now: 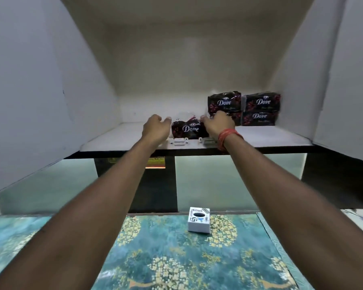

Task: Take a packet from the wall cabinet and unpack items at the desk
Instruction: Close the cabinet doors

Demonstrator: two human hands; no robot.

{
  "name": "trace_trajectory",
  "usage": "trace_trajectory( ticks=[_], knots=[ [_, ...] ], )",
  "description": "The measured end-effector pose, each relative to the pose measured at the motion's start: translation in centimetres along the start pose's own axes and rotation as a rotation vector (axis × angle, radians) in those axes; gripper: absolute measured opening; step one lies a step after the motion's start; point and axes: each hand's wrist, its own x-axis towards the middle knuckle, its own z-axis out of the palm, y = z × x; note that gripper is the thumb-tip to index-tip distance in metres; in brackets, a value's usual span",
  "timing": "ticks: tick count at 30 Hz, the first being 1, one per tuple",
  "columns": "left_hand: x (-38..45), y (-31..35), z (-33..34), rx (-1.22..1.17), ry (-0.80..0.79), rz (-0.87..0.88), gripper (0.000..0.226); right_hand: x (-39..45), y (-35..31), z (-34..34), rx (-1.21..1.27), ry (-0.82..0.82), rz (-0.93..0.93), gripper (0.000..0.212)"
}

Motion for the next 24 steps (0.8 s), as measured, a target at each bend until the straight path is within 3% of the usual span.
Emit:
trace_trajectory(
  ticks=[3,5,8,11,17,20,24],
  knots=[
    [1.9,0.8,0.7,-0.121,-0.258,-0.184,0.046,2.2,-0.5,1.6,0.011,-0.116,0.103,0.050],
    [2.4,0.9,1.6,-0.186,-0.275,-0.207,0.037,2.5,-0.6,2.4,0.051,-0.094,0.116,0.038],
    [3.1,0.4,2.9,-0.224,-0.141,-0.107,0.042,2.0,-0.9,2.7,0.242,0.001,0.124,0.015],
    [1.1,0.0,3.1,-0.465,0.002,-0.043,0.041,-0.3,-1.0,2.6,0.474,0.135,0.081,0.027],
    [-5.6,-2.0,3.5,-0.794,0.274,0.153,0.055,-10.1,0.4,2.1,0.785,0.296,-0.217,0.048],
    [-9.1,-4.2,4.4,-1.002,0.303,0.110,0.067,-13.7,2.5,2.8,0.885,0.254,-0.245,0.063],
    [-14.8,-10.0,6.7,-1.117,0.402,-0.154,0.080,-19.6,7.8,5.8,0.848,0.138,-0.173,0.083]
  ],
)
